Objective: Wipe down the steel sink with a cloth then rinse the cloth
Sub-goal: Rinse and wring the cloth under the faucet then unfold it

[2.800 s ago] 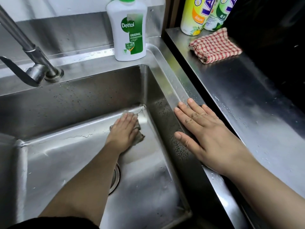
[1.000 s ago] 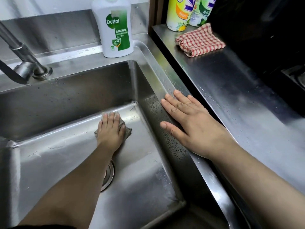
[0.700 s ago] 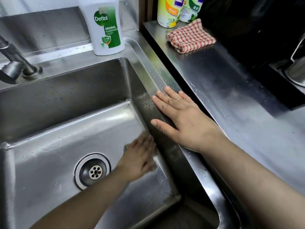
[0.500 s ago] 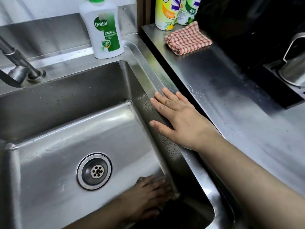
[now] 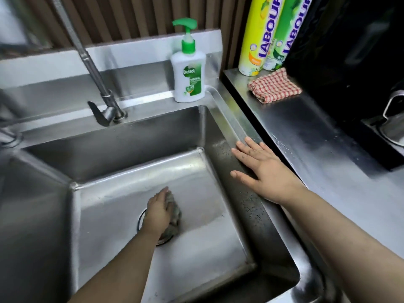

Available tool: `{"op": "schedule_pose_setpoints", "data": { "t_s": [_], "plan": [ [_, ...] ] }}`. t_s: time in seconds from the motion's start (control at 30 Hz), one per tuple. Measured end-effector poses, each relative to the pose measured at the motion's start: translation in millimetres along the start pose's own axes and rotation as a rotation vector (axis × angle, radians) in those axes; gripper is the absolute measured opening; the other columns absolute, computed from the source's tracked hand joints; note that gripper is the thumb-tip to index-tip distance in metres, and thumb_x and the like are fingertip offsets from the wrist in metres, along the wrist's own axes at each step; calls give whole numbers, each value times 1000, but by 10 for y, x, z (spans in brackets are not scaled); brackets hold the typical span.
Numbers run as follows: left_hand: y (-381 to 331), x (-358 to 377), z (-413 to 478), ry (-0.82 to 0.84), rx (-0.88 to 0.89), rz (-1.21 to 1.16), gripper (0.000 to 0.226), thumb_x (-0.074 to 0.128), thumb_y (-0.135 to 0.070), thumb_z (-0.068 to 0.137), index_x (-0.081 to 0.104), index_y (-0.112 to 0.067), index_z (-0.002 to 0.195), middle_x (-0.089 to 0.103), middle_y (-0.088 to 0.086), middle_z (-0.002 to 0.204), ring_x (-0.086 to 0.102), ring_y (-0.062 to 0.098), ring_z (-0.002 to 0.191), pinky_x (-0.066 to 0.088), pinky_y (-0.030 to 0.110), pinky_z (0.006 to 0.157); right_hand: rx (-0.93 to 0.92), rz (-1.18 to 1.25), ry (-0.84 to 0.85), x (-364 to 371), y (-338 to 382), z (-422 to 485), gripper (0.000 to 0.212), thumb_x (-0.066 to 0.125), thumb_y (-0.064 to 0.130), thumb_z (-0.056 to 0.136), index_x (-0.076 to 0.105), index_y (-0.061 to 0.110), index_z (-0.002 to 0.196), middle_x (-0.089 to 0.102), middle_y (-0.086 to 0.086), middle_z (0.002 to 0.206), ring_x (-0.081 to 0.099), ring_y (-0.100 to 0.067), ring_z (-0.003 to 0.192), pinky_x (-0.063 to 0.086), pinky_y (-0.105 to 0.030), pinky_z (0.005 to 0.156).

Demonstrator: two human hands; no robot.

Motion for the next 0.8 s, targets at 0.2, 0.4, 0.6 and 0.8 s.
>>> {"op": "schedule_pose_setpoints", "data": {
  "t_s": [0.2,0.4,0.6,0.8],
  "plan": [
    [230,-457,-405,-43,-449,-722,20,57,-17,91,58,-20,111,64,8,106,60,22,91,47,28,72,-21,162,-50,-105,498,163,63,41,59,87,39,27,141,31,5,152,13,3,137,4,-27,119],
    [1,-869,-737,-43,-429,-932,19,61,-16,88,61,-13,107,67,9,96,61,22,83,45,28,69,-59,1132,-120,-633,1839,505,26,57,38,89,62,35,113,63,13,120,57,-2,114,41,-27,99],
    [-197,-1095,-909,46,-368,-1025,19,59,-11,88,60,-11,107,65,10,104,61,21,93,48,27,67,-228,1554,-169,-1373,2651,603,61,44,57,85,54,12,125,62,-10,119,56,-22,111,38,-49,108],
    [-123,-1137,-1023,33,-379,-1086,24,57,-12,90,59,-11,113,65,10,108,62,20,91,48,25,63,-267,1458,-201,-1337,2625,590,36,67,24,79,56,15,112,65,3,93,60,-10,84,51,-28,80]
  ]
}}
Point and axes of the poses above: each hand's wrist, its own z-axis towards the middle knuckle, its own x-axis out of the palm, y = z × x, the point moved 9 cm from there along z, towards the middle knuckle
